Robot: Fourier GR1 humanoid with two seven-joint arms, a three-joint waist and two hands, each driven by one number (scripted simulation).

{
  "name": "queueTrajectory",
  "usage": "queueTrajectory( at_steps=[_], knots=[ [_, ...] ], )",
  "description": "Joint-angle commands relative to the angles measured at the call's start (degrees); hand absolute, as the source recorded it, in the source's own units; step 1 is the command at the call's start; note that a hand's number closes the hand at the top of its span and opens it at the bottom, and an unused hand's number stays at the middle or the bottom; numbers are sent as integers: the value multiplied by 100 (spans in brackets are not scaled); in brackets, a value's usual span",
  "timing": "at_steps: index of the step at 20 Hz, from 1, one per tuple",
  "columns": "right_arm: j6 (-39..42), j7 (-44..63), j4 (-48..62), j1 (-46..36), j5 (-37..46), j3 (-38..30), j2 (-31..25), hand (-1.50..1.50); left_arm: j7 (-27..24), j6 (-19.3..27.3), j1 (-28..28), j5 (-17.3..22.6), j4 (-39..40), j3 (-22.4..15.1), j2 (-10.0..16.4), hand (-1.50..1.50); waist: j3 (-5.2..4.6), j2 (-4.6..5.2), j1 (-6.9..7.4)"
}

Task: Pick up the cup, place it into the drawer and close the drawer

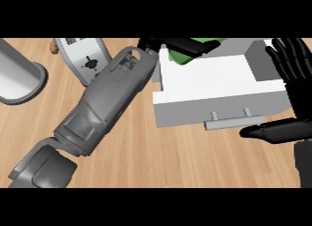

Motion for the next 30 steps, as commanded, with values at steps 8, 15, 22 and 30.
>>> queueTrajectory(
  at_steps=[8,15,22,30],
  knots=[
    [146,-28,200,-523,-70,257,86,-150,-41,-256,397,342,317,-1055,-1,-150,1,139,-476],
    [882,207,119,-669,-784,760,226,150,-556,-309,523,1248,-135,-717,-1,-150,-12,158,-652],
    [2159,570,125,-381,-1132,1464,-318,150,-1532,-298,676,1864,-302,-469,-1,-150,-17,94,-378],
    [2353,597,-48,46,656,1848,-1168,-150,-1462,118,298,2161,-91,-403,-1,-150,-5,-47,126]
  ],
)
